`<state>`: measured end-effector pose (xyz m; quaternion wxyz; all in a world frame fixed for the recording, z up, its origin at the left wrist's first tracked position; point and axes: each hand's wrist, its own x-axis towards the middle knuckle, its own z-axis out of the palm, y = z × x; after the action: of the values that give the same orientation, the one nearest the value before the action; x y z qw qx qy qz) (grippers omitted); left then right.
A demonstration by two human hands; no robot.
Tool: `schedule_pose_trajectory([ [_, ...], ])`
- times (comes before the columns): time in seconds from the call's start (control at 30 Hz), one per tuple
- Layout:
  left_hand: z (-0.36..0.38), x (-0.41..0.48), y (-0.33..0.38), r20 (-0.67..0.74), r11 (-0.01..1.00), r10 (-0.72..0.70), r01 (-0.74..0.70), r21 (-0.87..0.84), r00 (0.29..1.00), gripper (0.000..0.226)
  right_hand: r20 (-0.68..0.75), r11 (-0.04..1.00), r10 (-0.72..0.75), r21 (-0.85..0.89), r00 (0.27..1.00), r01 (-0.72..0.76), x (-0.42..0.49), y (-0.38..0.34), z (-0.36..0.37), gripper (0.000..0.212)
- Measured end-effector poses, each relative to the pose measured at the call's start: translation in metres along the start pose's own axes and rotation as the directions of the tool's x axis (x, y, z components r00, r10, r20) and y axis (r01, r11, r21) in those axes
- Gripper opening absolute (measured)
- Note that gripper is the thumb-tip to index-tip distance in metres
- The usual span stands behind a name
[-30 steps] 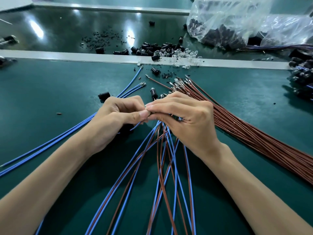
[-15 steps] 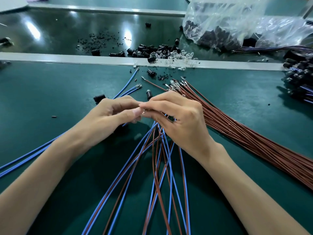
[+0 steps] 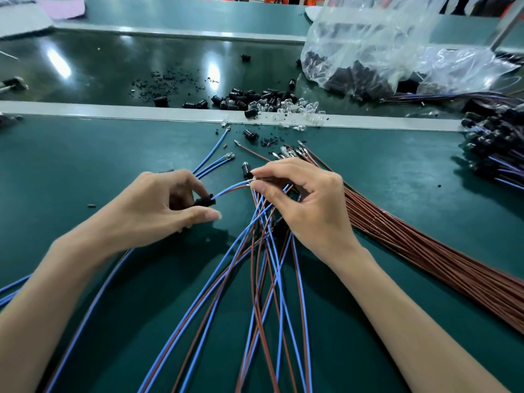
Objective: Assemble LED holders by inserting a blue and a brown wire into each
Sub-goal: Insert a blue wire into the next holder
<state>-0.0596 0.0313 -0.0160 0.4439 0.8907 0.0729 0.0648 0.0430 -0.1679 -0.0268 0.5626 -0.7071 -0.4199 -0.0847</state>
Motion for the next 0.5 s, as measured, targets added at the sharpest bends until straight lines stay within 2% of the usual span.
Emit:
schedule_pose_trajectory([
  [0.1, -0.005, -0.001, -0.004, 0.033, 0.998, -0.028, 0.03, -0.051, 0.999, 0.033, -0.016, 0.999, 0.034, 0.023, 0.999, -0.033, 0.001, 0.001, -0.001, 0.012],
  [0.2, 0.001, 0.0, -0.001, 0.033, 0.996, 0.013, -0.011, -0.083, 0.999, 0.027, 0.005, 0.998, 0.04, 0.038, 0.999, -0.041, 0.001, 0.001, -0.001, 0.012],
  [0.37, 0.025, 0.0, 0.01, -0.041, 0.988, 0.098, -0.102, -0.113, 0.994, 0.019, 0.075, 0.997, -0.008, 0.071, 0.997, 0.002, 0.0, -0.001, 0.003, 0.014],
  [0.5, 0.03, -0.001, 0.014, -0.126, 0.977, 0.109, -0.13, -0.167, 0.986, 0.022, 0.085, 0.99, 0.035, 0.13, 0.996, -0.046, -0.001, 0.0, 0.003, 0.014],
])
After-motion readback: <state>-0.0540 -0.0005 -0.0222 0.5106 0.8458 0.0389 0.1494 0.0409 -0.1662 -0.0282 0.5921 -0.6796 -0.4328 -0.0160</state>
